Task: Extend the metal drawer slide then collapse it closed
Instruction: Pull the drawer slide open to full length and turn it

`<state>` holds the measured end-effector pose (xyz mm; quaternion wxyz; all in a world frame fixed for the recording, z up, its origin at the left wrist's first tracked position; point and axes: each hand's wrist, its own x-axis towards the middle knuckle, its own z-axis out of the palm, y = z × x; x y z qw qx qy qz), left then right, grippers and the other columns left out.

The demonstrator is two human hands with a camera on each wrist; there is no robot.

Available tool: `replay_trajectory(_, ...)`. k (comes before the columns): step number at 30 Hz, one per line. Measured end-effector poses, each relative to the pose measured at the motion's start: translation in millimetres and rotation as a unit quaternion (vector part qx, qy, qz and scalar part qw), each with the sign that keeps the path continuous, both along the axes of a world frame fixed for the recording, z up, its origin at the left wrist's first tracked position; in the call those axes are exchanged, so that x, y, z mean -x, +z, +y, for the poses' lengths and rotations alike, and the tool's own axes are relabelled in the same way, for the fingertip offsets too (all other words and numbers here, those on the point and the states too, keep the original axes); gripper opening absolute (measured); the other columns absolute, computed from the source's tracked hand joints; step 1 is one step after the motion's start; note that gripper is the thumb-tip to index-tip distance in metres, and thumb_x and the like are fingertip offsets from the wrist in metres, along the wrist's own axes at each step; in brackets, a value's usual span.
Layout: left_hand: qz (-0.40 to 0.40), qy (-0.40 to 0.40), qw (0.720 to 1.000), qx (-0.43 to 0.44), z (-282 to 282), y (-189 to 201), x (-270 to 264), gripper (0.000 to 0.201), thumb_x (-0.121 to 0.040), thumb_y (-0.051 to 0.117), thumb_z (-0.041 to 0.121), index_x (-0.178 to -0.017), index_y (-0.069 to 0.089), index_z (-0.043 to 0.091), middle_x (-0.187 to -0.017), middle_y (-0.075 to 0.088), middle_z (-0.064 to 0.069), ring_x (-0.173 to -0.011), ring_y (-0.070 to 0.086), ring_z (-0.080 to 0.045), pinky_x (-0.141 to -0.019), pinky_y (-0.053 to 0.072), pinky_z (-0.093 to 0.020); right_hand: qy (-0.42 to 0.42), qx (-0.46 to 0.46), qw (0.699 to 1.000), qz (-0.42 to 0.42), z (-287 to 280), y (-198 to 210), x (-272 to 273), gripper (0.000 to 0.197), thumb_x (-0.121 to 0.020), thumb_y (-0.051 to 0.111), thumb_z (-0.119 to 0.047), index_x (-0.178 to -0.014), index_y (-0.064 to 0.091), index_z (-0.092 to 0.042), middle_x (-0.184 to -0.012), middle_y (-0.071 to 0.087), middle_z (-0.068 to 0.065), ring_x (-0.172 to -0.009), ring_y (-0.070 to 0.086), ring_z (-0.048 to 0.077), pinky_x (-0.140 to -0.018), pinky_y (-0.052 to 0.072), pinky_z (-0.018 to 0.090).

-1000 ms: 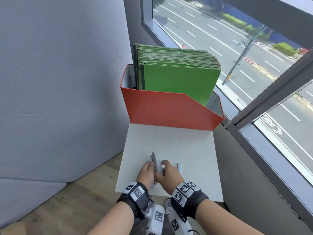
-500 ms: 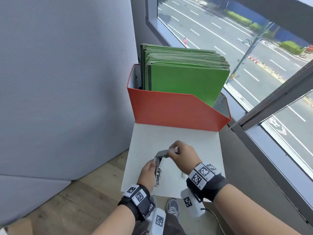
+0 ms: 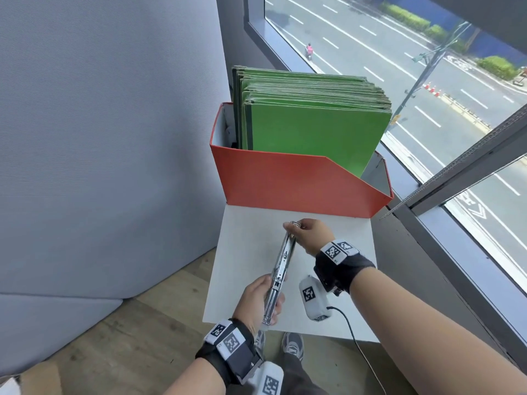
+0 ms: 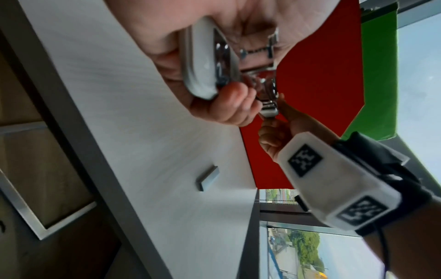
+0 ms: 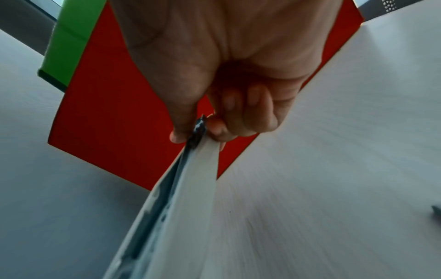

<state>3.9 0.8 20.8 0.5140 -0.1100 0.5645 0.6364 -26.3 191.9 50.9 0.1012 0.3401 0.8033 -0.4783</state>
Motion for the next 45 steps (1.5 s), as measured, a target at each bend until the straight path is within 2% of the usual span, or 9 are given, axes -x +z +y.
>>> replay_trajectory(5,0.026,0.003,0.999,0.031,2,1,3,0.045,-0.095,0.035,0.046,-0.111,0.063,0.014,-0.055,0.044,0.001,-0.041,0.033,-0.011,-0.040,0.027,-0.020,-0.074,0.090,0.993,0.025,2,-7,-18,0.033,-0.089,0.054,-0.043,-0.095,0.060,-0.011,-0.062,0.061,0.006,-0.041,0.047,0.015,-0.042,0.042,0.022)
replay_trajectory(8,0.022,0.037,0.998,0.039,8,-2,8,0.045,-0.095,0.038,0.044,-0.114,0.059,0.010,-0.055,0.043,0.000,-0.041,0.033,-0.010,-0.039,0.026,-0.018,-0.067,0.009,0.997,-0.024,6,-28,-46,0.024,-0.086,0.061,-0.031,-0.097,0.062,-0.010,-0.070,0.065,0.006,-0.057,0.059,0.021,-0.060,0.055,0.035)
replay_trajectory(10,0.018,0.057,0.997,0.042,13,-5,12,0.044,-0.095,0.037,0.043,-0.114,0.061,0.011,-0.054,0.044,0.000,-0.039,0.034,-0.009,-0.038,0.027,-0.017,-0.048,-0.048,0.995,-0.066,4,-41,-65,0.021,-0.085,0.062,-0.026,-0.100,0.062,-0.011,-0.077,0.063,0.005,-0.070,0.060,0.023,-0.072,0.052,0.033)
replay_trajectory(19,-0.021,0.132,0.991,0.010,27,-19,17,0.036,-0.099,0.032,0.031,-0.106,0.062,0.012,-0.053,0.057,-0.004,-0.039,0.047,-0.012,-0.038,0.038,-0.020,-0.031,-0.097,0.990,-0.098,-33,-62,-93,0.034,-0.083,0.062,-0.015,-0.112,0.048,-0.005,-0.115,0.055,0.015,-0.099,0.057,0.030,-0.084,0.046,0.033)
replay_trajectory(25,-0.010,0.137,0.990,0.019,33,-21,18,0.032,-0.100,0.029,0.024,-0.114,0.054,0.010,-0.066,0.067,-0.009,-0.056,0.058,-0.019,-0.053,0.046,-0.028,-0.007,-0.104,0.991,-0.089,-40,-60,-88,0.022,-0.087,0.053,-0.010,-0.108,0.052,-0.004,-0.112,0.058,0.016,-0.097,0.057,0.030,-0.080,0.045,0.032)
replay_trajectory(31,0.005,0.122,0.992,0.023,32,-18,18,0.031,-0.101,0.025,0.021,-0.113,0.053,0.014,-0.083,0.066,-0.014,-0.071,0.063,-0.023,-0.064,0.050,-0.033,-0.094,-0.001,0.996,-0.005,-40,-35,-82,0.016,-0.075,0.065,-0.008,-0.089,0.061,-0.015,-0.071,0.065,0.005,-0.065,0.065,0.021,-0.069,0.060,0.042)
replay_trajectory(35,0.000,0.128,0.992,0.021,33,-19,15,0.029,-0.100,0.029,0.019,-0.104,0.058,0.018,-0.081,0.066,-0.009,-0.060,0.065,-0.018,-0.060,0.052,-0.031,-0.058,0.007,0.997,0.049,-56,-15,-72,0.018,-0.073,0.069,-0.010,-0.089,0.064,-0.015,-0.068,0.064,0.001,-0.066,0.064,0.019,-0.068,0.059,0.036)
replay_trajectory(39,0.005,0.119,0.992,0.032,33,-18,11,0.034,-0.100,0.028,0.022,-0.098,0.062,0.024,-0.085,0.069,-0.010,-0.073,0.064,-0.023,-0.061,0.049,-0.030,-0.016,-0.022,0.998,0.053,-69,-9,-71,0.018,-0.074,0.067,-0.010,-0.092,0.063,-0.014,-0.069,0.062,0.000,-0.065,0.060,0.017,-0.069,0.057,0.034)
replay_trajectory(45,0.004,0.131,0.991,0.023,31,-16,10,0.031,-0.101,0.027,0.020,-0.101,0.058,0.019,-0.083,0.065,-0.011,-0.066,0.061,-0.021,-0.046,0.047,-0.023,0.007,-0.068,0.996,0.064,-77,-12,-74,0.019,-0.075,0.066,-0.011,-0.094,0.064,-0.012,-0.083,0.067,0.008,-0.073,0.061,0.020,-0.073,0.056,0.034)
